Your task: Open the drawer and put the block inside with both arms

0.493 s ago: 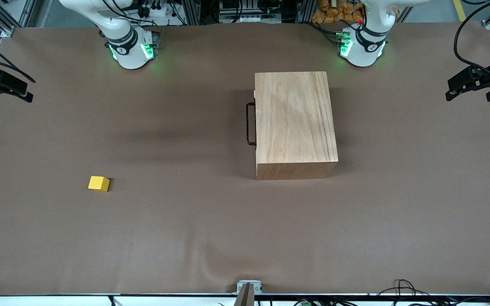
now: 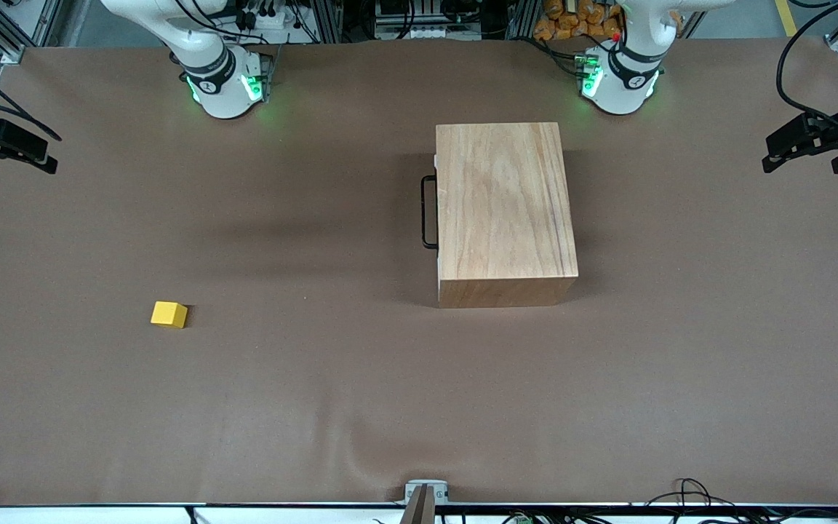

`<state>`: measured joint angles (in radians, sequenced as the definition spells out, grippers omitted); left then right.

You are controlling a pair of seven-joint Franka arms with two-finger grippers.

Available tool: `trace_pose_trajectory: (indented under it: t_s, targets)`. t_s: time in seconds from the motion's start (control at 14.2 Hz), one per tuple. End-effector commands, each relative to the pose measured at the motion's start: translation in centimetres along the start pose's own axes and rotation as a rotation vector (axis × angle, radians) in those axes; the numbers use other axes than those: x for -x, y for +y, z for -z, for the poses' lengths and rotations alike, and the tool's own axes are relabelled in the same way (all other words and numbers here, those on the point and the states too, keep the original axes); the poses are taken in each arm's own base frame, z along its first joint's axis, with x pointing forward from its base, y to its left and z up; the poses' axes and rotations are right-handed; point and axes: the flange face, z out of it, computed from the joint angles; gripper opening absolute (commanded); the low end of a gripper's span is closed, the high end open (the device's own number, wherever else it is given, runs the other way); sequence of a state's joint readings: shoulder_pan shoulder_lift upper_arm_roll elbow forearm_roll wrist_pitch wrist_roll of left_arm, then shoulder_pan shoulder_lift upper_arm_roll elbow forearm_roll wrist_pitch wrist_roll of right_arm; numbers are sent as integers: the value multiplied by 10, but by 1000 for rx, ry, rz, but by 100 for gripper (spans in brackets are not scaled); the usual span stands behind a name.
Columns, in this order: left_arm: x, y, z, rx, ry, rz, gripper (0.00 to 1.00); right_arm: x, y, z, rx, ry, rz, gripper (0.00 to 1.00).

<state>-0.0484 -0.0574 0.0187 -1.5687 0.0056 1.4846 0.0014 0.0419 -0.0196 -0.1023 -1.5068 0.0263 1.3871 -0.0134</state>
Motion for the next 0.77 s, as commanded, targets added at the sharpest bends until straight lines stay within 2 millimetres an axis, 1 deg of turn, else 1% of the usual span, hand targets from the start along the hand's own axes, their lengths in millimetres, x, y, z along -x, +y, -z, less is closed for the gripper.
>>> trace_pose_trajectory:
  t_s: [0.0,0.28,0.7]
  targets:
    - [-3,-3,3,7,-10,-14,100,5,7,-3,10,-7,-20,100]
    - [-3,-3,1,7,-13,-16,100,4,7,-7,10,-12,-20,100]
    - [-5,-1,0,7,-16,-17,100,4,7,-7,10,-12,-20,100]
